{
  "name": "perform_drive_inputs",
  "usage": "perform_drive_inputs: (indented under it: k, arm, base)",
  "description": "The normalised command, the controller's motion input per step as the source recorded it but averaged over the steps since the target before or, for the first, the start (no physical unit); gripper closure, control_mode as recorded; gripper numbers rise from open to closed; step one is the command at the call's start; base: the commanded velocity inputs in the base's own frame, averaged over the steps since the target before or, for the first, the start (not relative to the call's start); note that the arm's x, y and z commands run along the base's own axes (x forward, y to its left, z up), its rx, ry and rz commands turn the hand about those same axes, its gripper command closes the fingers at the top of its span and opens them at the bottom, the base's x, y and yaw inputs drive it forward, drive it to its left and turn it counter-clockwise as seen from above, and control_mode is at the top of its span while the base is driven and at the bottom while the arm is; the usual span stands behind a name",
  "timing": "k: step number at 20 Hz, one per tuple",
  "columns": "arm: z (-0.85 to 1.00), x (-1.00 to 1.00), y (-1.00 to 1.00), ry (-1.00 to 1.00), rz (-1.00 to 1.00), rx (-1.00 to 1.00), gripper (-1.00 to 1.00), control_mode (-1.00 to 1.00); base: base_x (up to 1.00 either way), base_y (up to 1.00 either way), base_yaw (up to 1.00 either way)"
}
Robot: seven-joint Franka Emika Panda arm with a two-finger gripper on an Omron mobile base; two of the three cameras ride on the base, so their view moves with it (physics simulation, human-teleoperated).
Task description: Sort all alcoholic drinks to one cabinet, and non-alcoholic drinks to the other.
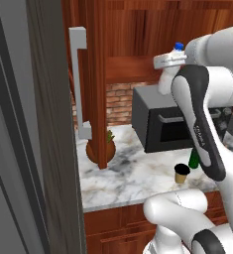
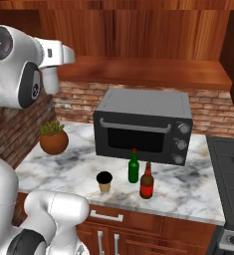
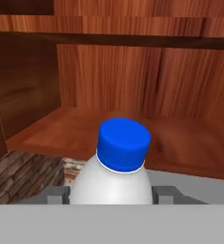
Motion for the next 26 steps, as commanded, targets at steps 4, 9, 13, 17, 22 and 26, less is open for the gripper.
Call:
perform_drive_inputs:
  k: [4,9,13,17,22,26]
  arm:
    - [0.00,0.14,0.24,-0.18,0.08,-0.04,1.00,-1.00]
    - [0.00,0.29,0.24,-0.14,0.05,-0.03,1.00,-1.00]
    - [0.00,0.56,0.28,-0.01,0.03,0.00,1.00,-1.00]
    - [0.00,0.68,0.22,0.00,0.02,0.00,1.00,-1.00]
    - [0.00,0.74,0.17,0.00,0.00,0.00,1.00,-1.00]
    - [0.00,0.75,0.19,0.00,0.00,0.00,1.00,-1.00]
  base:
    - [0.00,0.00,0.00]
    - [0.00,0.00,0.00]
    - [0.00,0.00,0.00]
    - [0.00,0.00,0.00]
    - [0.00,0.00,0.00]
    - [0.00,0.00,0.00]
